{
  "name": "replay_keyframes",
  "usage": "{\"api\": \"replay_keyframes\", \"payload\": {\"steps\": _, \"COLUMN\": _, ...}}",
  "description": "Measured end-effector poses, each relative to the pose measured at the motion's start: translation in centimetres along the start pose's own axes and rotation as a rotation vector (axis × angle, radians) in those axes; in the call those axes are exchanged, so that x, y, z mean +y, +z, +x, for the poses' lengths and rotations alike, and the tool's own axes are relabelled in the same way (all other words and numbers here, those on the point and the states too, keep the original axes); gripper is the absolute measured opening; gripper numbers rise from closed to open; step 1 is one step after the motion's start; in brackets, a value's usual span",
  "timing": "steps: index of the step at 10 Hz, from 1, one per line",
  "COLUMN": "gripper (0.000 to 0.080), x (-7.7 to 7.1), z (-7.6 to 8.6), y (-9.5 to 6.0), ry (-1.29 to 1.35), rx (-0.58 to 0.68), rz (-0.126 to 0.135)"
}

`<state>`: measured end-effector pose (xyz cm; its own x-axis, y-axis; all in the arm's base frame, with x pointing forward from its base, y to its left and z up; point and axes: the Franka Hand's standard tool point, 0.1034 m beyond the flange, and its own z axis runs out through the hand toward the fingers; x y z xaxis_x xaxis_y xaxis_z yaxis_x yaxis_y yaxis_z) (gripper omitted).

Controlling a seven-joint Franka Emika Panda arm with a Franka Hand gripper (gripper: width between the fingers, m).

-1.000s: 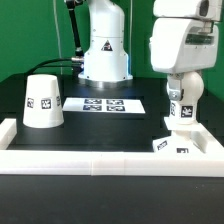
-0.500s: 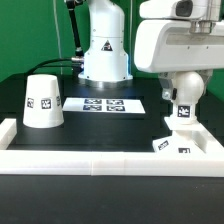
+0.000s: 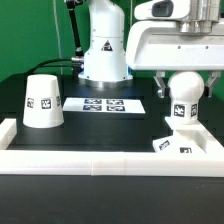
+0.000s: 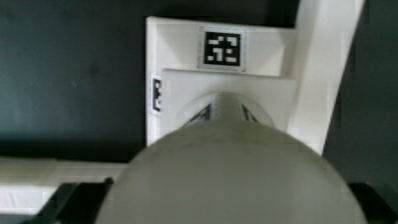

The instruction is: Assemble lamp

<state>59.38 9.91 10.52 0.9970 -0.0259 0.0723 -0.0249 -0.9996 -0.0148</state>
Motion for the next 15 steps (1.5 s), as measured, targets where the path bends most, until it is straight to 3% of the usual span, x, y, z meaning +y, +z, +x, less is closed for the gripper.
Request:
{"api": "replay_keyframes", "payload": {"steps": 3, "gripper": 0.0576, "x": -0.10, "z": -0.09, "y": 0.10, "ry": 0.269, "rx": -0.011, "rz": 0.023}}
{"api": "replay_keyframes", "payload": {"steps": 9, "gripper": 0.0576, "x": -0.30, "z": -0.18, "y": 0.13, "ry": 0.609, "rx": -0.024, "rz": 0.037}}
{"api": "replay_keyframes", "payload": {"steps": 13, "gripper": 0.0576, "x": 0.11, "z": -0.08, "y": 0.16, "ry": 1.115, "rx": -0.081, "rz": 0.093}}
{"api": "replay_keyframes", "payload": {"steps": 15, "gripper": 0.0576, "x": 0.16, "z": -0.01, "y": 0.12, "ry": 1.225, "rx": -0.092, "rz": 0.101}}
